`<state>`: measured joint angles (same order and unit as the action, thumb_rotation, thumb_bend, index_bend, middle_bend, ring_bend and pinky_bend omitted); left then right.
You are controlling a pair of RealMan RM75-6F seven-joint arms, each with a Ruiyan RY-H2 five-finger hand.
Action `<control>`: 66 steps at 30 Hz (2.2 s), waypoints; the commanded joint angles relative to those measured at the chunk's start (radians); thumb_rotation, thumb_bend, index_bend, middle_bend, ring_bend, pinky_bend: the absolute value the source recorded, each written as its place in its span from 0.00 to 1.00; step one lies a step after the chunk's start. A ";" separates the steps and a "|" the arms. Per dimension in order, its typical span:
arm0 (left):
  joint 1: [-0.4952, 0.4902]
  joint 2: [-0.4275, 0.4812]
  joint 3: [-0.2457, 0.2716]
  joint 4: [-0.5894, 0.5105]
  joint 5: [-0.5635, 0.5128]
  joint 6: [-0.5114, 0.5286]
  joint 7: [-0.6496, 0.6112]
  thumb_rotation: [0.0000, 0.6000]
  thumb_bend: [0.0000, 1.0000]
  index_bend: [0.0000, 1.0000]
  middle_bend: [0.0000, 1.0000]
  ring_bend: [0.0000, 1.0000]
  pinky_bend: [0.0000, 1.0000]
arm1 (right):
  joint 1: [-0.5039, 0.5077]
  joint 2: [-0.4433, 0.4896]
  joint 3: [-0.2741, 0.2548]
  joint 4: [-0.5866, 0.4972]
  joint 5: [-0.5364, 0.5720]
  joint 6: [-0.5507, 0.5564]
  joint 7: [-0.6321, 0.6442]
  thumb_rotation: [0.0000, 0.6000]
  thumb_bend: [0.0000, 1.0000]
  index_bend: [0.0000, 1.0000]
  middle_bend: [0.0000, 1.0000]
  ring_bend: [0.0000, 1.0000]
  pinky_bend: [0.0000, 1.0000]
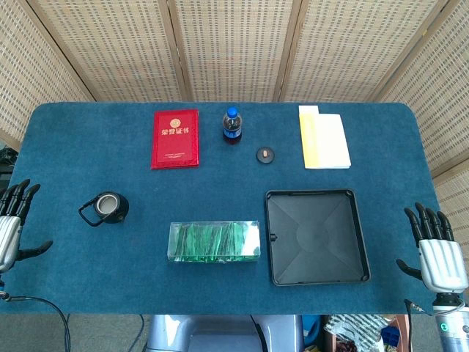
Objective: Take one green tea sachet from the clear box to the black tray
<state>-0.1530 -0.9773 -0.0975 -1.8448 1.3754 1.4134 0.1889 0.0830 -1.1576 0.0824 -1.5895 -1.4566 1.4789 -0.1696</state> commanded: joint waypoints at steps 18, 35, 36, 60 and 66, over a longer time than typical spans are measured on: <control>-0.010 -0.020 0.009 -0.002 0.011 -0.002 0.029 1.00 0.10 0.00 0.00 0.00 0.00 | 0.303 0.107 -0.029 -0.162 -0.306 -0.304 0.273 1.00 0.00 0.21 0.03 0.00 0.00; -0.029 -0.032 -0.001 0.018 -0.024 -0.026 0.036 1.00 0.10 0.00 0.00 0.00 0.00 | 0.534 -0.117 0.083 -0.253 -0.057 -0.594 0.002 1.00 0.00 0.27 0.13 0.01 0.00; -0.030 -0.033 -0.003 0.019 -0.027 -0.025 0.037 1.00 0.10 0.00 0.00 0.00 0.00 | 0.551 -0.140 0.098 -0.257 -0.034 -0.605 -0.017 1.00 0.01 0.27 0.13 0.02 0.00; -0.042 -0.019 -0.017 0.029 -0.070 -0.047 0.000 1.00 0.10 0.00 0.00 0.00 0.00 | 0.702 -0.359 0.117 -0.200 0.262 -0.604 -0.279 1.00 0.17 0.30 0.19 0.05 0.01; -0.039 -0.010 -0.017 0.028 -0.066 -0.041 -0.019 1.00 0.10 0.00 0.00 0.00 0.00 | 0.717 -0.377 0.103 -0.180 0.280 -0.584 -0.316 1.00 0.18 0.31 0.20 0.06 0.01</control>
<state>-0.1925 -0.9886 -0.1143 -1.8169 1.3087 1.3712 0.1710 0.7975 -1.5318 0.1880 -1.7736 -1.1789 0.8920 -0.4818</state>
